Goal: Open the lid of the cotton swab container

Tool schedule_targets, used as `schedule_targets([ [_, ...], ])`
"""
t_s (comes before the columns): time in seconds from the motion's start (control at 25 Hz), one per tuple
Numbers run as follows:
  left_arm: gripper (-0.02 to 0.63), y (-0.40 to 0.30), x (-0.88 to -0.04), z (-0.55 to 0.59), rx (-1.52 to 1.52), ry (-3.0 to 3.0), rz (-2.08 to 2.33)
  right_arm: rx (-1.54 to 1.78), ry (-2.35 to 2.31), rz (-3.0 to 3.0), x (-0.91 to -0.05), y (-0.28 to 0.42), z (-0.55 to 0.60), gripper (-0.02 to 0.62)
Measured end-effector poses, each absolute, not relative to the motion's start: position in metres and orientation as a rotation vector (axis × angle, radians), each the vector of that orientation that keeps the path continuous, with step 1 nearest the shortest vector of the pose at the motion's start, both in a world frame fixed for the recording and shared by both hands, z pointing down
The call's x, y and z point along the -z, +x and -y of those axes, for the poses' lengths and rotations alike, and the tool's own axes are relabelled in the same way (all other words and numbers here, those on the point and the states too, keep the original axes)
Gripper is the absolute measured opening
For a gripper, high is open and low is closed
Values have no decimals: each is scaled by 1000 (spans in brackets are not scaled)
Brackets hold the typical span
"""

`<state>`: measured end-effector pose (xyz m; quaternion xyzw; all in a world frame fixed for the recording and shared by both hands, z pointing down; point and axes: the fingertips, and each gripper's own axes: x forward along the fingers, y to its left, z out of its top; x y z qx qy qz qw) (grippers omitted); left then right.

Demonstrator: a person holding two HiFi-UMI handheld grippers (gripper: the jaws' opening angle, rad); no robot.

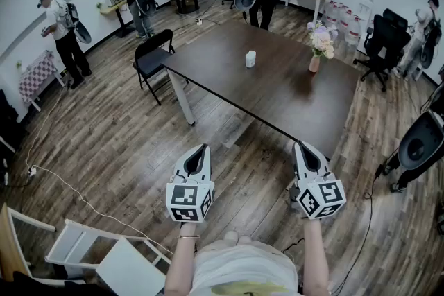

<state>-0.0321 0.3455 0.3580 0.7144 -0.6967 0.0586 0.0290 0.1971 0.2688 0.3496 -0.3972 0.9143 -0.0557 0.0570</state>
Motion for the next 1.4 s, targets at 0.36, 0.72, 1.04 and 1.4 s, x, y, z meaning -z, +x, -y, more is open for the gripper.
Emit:
schedule_targets([
  [0.36,21,-25,-368,-339,-186,2193,2131,215,-1205,-2739,-358,201,-257,21],
  [0.72,21,-30,-381,-308,-208,2157,2126,252,-1168,-2771,-374,190,-228,21],
  [1.04,21,-50,-390,-249,-220,2152,2102,297,-1185,-2758,-384,172,-168,21],
  [1.4,21,-94,-390,-162,-201,2163,2085,281,-1204,-2752,-382,131,-84,21],
])
